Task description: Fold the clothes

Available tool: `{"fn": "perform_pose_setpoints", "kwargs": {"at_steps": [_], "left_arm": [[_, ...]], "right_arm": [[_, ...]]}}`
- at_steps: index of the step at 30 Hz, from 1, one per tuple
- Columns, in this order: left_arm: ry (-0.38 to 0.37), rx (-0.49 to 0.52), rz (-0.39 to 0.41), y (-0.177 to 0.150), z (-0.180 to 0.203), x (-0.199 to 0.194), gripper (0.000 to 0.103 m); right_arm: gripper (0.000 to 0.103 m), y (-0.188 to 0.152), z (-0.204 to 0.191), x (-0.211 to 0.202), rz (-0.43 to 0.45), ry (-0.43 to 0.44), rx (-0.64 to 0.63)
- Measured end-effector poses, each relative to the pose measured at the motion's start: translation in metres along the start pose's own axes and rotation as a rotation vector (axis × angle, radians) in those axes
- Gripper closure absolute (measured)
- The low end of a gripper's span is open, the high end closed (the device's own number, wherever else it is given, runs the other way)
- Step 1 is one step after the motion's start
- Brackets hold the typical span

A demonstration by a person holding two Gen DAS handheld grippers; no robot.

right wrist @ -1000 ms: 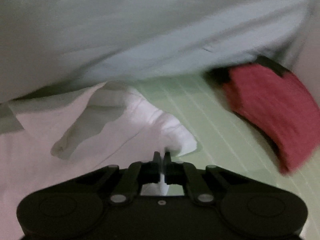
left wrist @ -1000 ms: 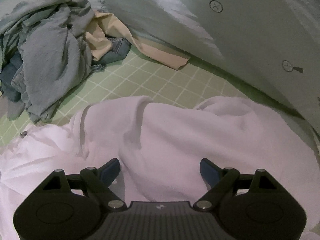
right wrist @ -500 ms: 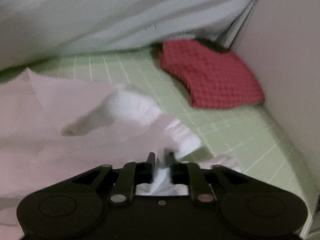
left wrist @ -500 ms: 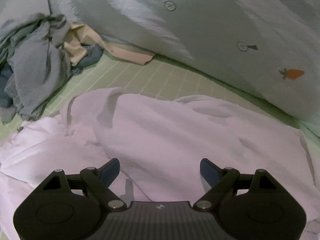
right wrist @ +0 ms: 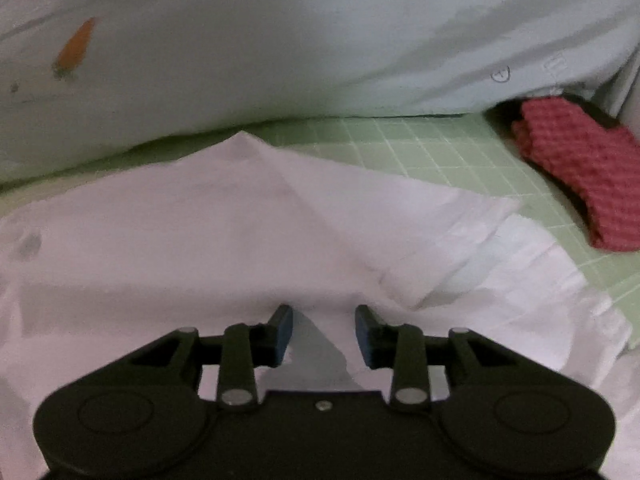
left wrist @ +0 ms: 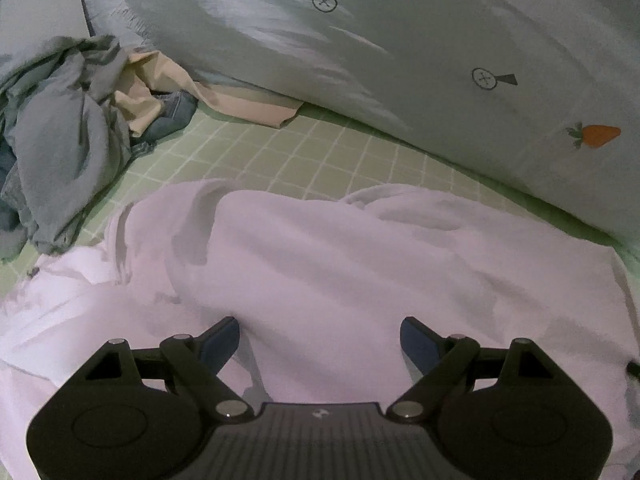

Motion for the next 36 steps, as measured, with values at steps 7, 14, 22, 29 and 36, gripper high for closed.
{"fn": "perform_pose_setpoints", "kwargs": {"at_steps": [7, 14, 22, 29, 36], "left_arm": [[0.023, -0.011, 0.009, 0.017, -0.006, 0.010, 0.015], [0.055, -0.045, 0.047, 0.032, -0.021, 0.013, 0.014], [0.113, -0.113, 0.078, 0.052, -0.053, 0.018, 0.014], [0.127, -0.098, 0.076, 0.057, -0.063, 0.025, 0.014], [0.146, -0.124, 0.073, 0.060, -0.080, 0.034, 0.014]], "right_arm": [[0.066, 0.081, 0.038, 0.047, 0.017, -0.098, 0.060], [0.065, 0.153, 0.070, 0.080, 0.095, -0.210, 0.096], [0.020, 0.114, 0.014, 0.054, 0.105, -0.092, -0.076], [0.027, 0.097, 0.002, 0.086, -0.007, -0.233, -0.261], [0.029, 0.149, 0.023, 0.101, 0.085, -0.429, -0.381]]}}
Point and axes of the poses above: each gripper's, at about its wrist camera, not at the fingertips, and x roughly the way its jaws point, z to its right, y to its top, the point moved 4 cm from there along x, roughly the way its jaws point, and after that the axes turned 4 degrees about -x, right-handed, at the moved point
